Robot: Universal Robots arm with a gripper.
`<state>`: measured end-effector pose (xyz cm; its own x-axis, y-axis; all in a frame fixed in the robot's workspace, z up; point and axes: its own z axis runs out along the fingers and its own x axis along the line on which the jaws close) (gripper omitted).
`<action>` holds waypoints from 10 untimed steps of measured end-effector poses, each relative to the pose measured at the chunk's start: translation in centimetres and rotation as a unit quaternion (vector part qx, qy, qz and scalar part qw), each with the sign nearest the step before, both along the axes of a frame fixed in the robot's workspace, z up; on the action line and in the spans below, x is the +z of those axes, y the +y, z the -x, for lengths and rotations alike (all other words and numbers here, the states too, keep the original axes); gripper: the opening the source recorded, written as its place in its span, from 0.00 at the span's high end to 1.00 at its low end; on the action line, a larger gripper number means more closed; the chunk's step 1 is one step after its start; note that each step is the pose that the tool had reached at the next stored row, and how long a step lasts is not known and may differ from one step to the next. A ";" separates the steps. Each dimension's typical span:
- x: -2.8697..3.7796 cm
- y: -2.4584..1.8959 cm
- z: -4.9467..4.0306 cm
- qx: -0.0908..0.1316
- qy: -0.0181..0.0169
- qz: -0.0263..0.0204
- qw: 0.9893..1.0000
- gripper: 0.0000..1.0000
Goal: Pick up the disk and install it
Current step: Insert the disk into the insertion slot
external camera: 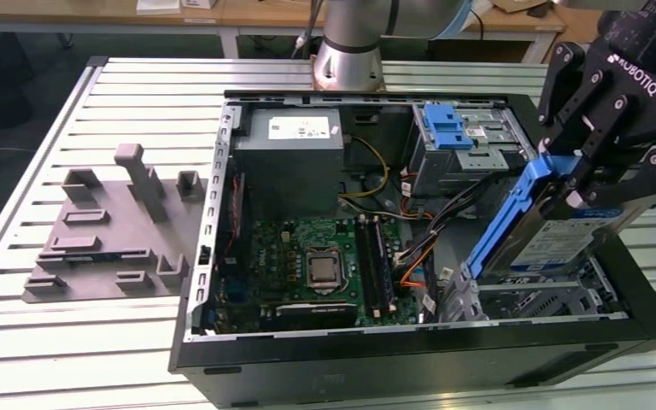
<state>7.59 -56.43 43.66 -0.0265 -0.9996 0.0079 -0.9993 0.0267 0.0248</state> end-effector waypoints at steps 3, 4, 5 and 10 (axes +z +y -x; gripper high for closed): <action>-0.19 0.00 0.00 0.001 0.000 0.000 1.000 0.64; -0.24 0.00 0.00 0.001 0.000 0.000 1.000 0.64; -0.30 0.00 0.00 0.001 0.000 0.000 1.000 0.64; -0.69 0.00 0.00 0.001 0.000 0.000 1.000 0.64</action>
<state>7.59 -56.43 42.97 -0.0247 -0.9997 0.0078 -0.9994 0.0249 0.0248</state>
